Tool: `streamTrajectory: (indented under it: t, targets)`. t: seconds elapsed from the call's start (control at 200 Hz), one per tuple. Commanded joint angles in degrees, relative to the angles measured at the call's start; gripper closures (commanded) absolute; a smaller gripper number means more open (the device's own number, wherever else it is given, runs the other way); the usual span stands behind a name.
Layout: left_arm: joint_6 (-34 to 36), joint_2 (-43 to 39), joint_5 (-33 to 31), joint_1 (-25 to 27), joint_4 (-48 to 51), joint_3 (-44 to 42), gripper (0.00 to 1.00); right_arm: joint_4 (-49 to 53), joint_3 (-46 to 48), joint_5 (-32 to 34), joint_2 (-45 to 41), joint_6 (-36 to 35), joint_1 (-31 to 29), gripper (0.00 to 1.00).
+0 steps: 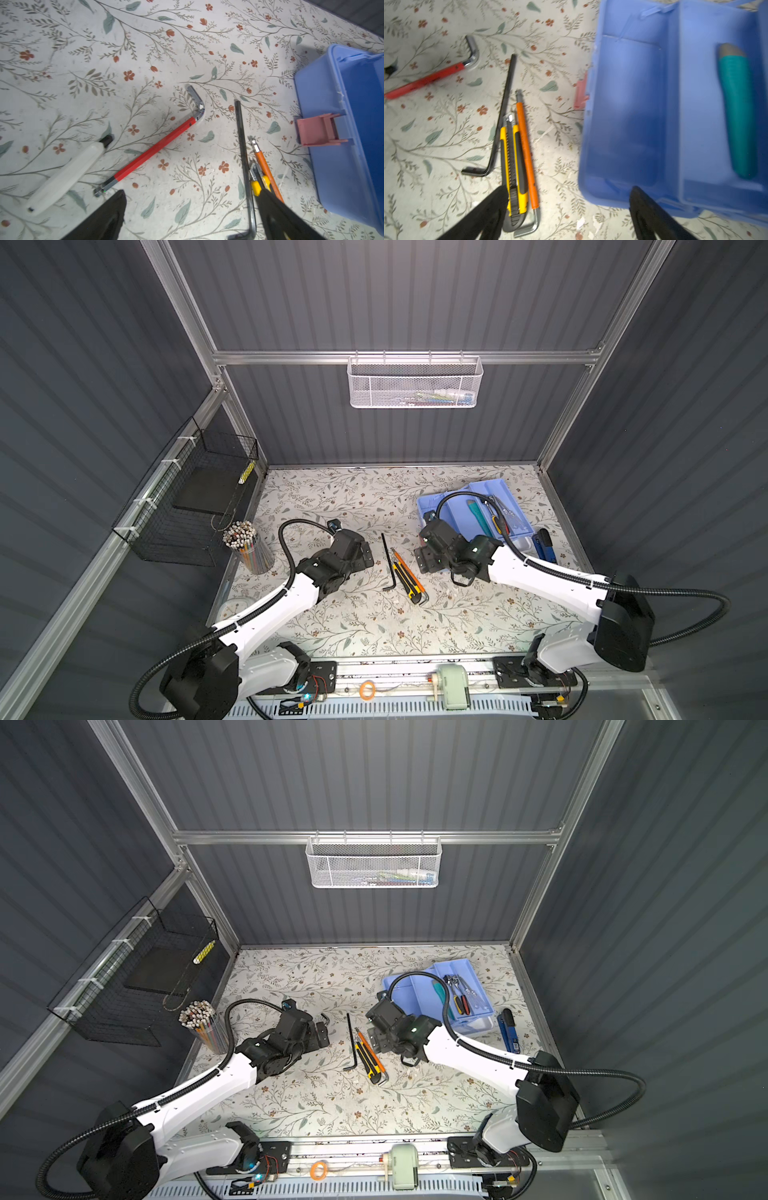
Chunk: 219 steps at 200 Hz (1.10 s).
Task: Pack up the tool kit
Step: 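Open the right gripper and move it toward the yellow utility knife, then grasp the yellow utility knife with the right gripper while the left moves aside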
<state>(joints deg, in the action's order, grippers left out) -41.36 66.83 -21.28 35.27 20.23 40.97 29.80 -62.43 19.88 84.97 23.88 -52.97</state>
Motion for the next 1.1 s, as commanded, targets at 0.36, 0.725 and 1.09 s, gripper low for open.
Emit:
streamTrajectory:
  t: [0.36, 0.725, 1.09]
  targets:
    - [-4.8, -6.7, -6.3, -11.3, 12.9, -3.3, 0.00, -3.5, 1.2, -13.9, 11.4, 4.6, -6.3, 0.27]
    - [-5.7, -7.9, -3.5, -16.5, 13.7, -5.6, 0.00, -2.2, -0.1, -16.9, 17.3, 3.8, -6.6, 0.35]
    - [-5.1, -8.0, -1.9, -17.5, 13.0, -6.7, 0.00, -0.6, -1.6, -14.2, 19.1, 4.6, -6.6, 0.31]
